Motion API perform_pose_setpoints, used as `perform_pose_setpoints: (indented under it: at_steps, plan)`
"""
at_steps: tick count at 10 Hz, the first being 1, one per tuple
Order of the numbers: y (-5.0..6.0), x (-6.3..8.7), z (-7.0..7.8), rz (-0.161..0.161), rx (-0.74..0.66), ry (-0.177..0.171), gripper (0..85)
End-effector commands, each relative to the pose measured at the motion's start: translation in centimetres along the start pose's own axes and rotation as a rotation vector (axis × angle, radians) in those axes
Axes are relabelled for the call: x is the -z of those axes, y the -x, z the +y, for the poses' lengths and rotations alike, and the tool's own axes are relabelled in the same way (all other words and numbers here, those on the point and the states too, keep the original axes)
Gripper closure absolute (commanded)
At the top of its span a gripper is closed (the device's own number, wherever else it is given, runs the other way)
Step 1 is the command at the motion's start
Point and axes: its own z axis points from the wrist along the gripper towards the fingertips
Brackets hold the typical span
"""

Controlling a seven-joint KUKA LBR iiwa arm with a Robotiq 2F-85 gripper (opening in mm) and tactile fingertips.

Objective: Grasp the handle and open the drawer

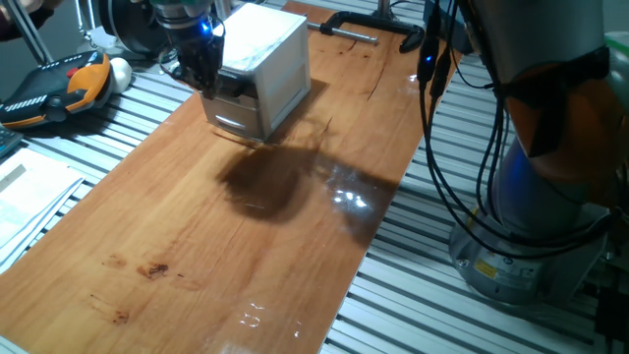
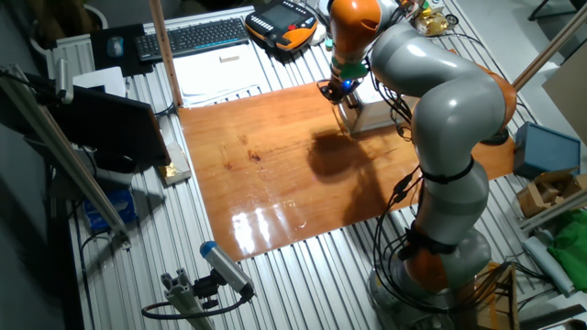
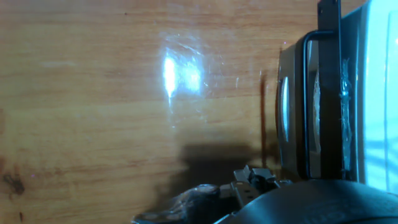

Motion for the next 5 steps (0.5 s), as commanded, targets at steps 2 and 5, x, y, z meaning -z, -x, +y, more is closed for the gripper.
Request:
perform_pose_setpoints:
  at_steps: [2,5]
  plan:
    - [0.4,-0.1,0.0,-0.005,-0.014,-0.003,57.0]
    - [1.5,0.1,0.0,0.009,-0.017,0.007,57.0]
